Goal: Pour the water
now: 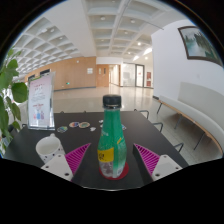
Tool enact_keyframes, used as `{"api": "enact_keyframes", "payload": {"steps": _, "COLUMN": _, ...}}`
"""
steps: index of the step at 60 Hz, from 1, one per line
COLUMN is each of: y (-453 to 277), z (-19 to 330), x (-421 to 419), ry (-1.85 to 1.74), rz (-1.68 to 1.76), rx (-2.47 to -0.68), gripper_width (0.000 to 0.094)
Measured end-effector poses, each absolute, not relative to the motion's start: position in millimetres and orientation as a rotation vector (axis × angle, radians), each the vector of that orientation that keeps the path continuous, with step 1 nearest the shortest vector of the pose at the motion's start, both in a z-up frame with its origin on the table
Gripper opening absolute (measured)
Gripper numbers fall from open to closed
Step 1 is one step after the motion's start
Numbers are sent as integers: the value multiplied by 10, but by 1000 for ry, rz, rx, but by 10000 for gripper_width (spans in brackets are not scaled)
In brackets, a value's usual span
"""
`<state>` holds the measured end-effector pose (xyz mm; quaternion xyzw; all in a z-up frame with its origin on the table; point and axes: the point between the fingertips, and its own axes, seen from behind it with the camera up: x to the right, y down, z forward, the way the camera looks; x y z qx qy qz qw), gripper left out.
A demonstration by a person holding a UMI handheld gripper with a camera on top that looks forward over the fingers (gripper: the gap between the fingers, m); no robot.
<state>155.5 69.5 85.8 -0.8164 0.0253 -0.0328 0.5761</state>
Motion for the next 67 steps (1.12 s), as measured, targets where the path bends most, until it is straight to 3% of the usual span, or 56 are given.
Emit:
{"api": "enact_keyframes", "payload": {"steps": 12, "y": -80, "z": 1268, "x": 1378, "ry": 56, "rz": -94, "rx": -1927, "gripper_width": 856}}
{"api": "enact_keyframes", "payload": {"steps": 32, "y": -1978, "z": 1990, "x": 971, "ry": 24, "rz": -110, "rx": -1911, "gripper_width": 855}}
{"api": "enact_keyframes", "payload": {"steps": 48, "y": -3052, "z": 2023, "x": 696, "ry": -12, "rz": -80, "rx": -1941, "gripper_width": 858}}
{"api": "enact_keyframes", "payload": {"steps": 67, "y": -3390, "z": 1995, "x": 771, "ry": 21, "rz": -107, "rx": -1938, "gripper_width": 859}}
